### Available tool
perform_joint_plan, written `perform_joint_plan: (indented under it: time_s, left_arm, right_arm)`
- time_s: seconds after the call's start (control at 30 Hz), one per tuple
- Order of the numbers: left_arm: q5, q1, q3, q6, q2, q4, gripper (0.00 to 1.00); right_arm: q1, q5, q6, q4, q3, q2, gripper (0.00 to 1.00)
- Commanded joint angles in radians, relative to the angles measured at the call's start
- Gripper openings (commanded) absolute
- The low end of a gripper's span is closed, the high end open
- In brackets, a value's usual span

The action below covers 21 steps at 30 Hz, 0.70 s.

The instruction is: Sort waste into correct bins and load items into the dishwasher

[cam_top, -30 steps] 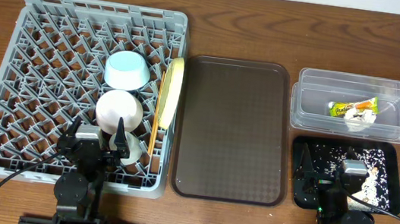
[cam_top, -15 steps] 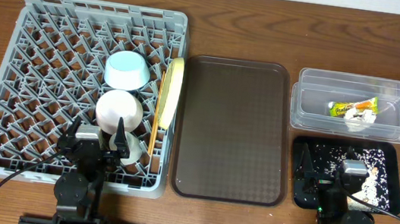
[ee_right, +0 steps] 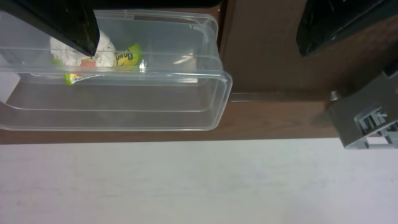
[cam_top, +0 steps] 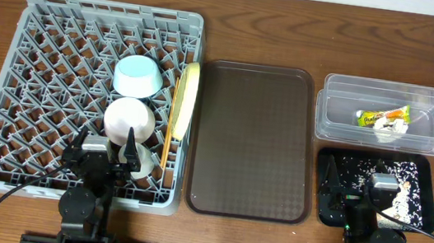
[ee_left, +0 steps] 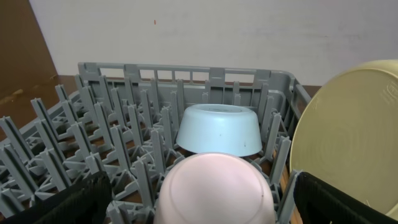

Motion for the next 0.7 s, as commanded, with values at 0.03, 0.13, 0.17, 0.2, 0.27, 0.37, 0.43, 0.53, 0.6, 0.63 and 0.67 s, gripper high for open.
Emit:
perform_joint_plan:
  time_s: [0.03,0.13,0.17,0.2,0.27,0.37,0.43,0.53,0.6,0.63,0.67]
  left_arm:
    - [-0.009,-0.002,-0.011,0.010,-0.006,-0.048,0.94]
    - [-0.009,-0.002,-0.011,0.010,-0.006,-0.048,0.95]
    - [-0.009,-0.002,-0.011,0.010,-0.006,-0.048,0.95]
    - [-0.009,-0.002,-0.011,0.010,-0.006,-0.048,0.95]
    - [-0.009,-0.002,-0.011,0.010,-0.006,-0.048,0.95]
    - [-0.009,-0.002,-0.011,0.010,-0.006,-0.048,0.95]
    - [-0.009,-0.002,-0.011,0.010,-0.006,-0.048,0.95]
    - [-0.009,-0.002,-0.011,0.010,-0.006,-0.048,0.95]
    - [-0.009,-0.002,-0.011,0.010,-0.006,-0.048,0.95]
    - [-0.009,-0.002,-0.011,0.010,-0.006,-0.048,0.95]
    - [-0.009,-0.002,-0.011,0.010,-0.006,-0.048,0.95]
  right_arm:
    - [0.006,-0.003,-0.013,-0.004,-0.002,-0.007,0.99]
    - [0.006,-0.003,-0.012,-0.004,-0.002,-0.007,0.99]
    - [0.006,-0.003,-0.012,-0.004,-0.002,-0.007,0.99]
    - [0.006,-0.003,-0.012,-0.004,-0.002,-0.007,0.99]
    - [0.006,-0.003,-0.012,-0.004,-0.002,-0.007,0.99]
    - [0.006,-0.003,-0.013,-0.004,-0.002,-0.007,0.99]
    - [0.006,-0.003,-0.012,-0.004,-0.002,-0.007,0.99]
    - [0.006,-0.003,-0.012,-0.004,-0.002,-0.007,0.99]
    - [0.006,-0.003,-0.012,-0.004,-0.002,-0.007,0.99]
    - [0.006,-0.003,-0.012,-0.004,-0.002,-0.007,0.99]
    - [0.006,-0.003,-0.012,-0.004,-0.002,-0.007,0.99]
